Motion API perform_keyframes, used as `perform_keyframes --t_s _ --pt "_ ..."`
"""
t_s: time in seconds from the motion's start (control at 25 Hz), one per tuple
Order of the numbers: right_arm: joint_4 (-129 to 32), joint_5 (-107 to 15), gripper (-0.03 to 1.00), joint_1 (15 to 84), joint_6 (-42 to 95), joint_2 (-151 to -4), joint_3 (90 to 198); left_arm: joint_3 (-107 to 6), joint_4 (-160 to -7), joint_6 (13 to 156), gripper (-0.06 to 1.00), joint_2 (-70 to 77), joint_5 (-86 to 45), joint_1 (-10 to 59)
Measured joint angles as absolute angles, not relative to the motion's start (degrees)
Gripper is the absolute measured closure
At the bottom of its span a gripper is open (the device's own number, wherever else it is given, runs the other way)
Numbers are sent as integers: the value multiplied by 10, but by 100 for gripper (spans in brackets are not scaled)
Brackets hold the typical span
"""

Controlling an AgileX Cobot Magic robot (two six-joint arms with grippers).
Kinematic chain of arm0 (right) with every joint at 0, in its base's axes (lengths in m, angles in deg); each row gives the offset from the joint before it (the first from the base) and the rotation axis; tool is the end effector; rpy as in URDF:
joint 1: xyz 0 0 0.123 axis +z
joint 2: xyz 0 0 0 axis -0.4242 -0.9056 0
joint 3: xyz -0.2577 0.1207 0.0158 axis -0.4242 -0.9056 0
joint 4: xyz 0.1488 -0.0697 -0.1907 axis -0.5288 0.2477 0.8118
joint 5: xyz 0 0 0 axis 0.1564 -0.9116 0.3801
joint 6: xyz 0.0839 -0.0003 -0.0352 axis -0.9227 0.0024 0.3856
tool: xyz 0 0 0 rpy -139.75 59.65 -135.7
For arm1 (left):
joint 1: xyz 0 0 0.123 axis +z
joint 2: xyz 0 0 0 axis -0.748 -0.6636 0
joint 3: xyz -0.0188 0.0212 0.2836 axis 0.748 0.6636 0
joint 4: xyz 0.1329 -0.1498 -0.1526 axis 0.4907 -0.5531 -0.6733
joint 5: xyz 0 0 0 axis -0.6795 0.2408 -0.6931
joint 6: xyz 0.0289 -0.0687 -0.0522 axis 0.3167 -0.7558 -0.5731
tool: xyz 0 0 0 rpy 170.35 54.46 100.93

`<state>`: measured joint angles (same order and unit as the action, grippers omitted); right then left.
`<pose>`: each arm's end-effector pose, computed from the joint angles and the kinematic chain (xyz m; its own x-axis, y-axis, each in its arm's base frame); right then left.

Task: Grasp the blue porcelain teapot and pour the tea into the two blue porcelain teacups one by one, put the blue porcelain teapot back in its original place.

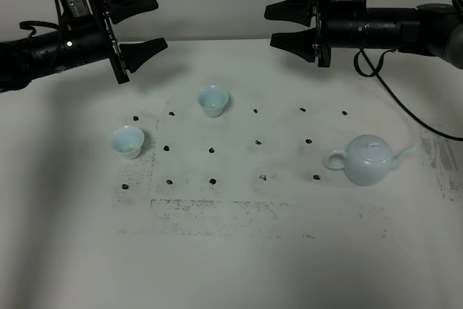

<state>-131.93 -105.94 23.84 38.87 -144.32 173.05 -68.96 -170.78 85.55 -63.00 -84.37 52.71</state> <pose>0.5077 0.0739 0.1758 -0.9279 0.3234 -0.1856 -0.1289 0.1888 0.9735 0.4968 -0.0458 0.1390 -0.8758 -0.4799 0.0515 -0.0824 0.0436 -0.9956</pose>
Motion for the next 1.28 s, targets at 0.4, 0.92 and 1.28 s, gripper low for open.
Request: perform_keyframes --t_s 0.4,0.92,1.28 --pt "-1299 -1060 38 238 387 -1443 1734 -690 -1708 855 28 -630 -844 527" --pt "-1292 -1060 38 238 389 -1443 1734 -690 -1708 857 28 -630 -844 527" --pt "-1256 -1060 38 238 389 -1443 1734 -690 -1692 858 28 -586 -844 532"
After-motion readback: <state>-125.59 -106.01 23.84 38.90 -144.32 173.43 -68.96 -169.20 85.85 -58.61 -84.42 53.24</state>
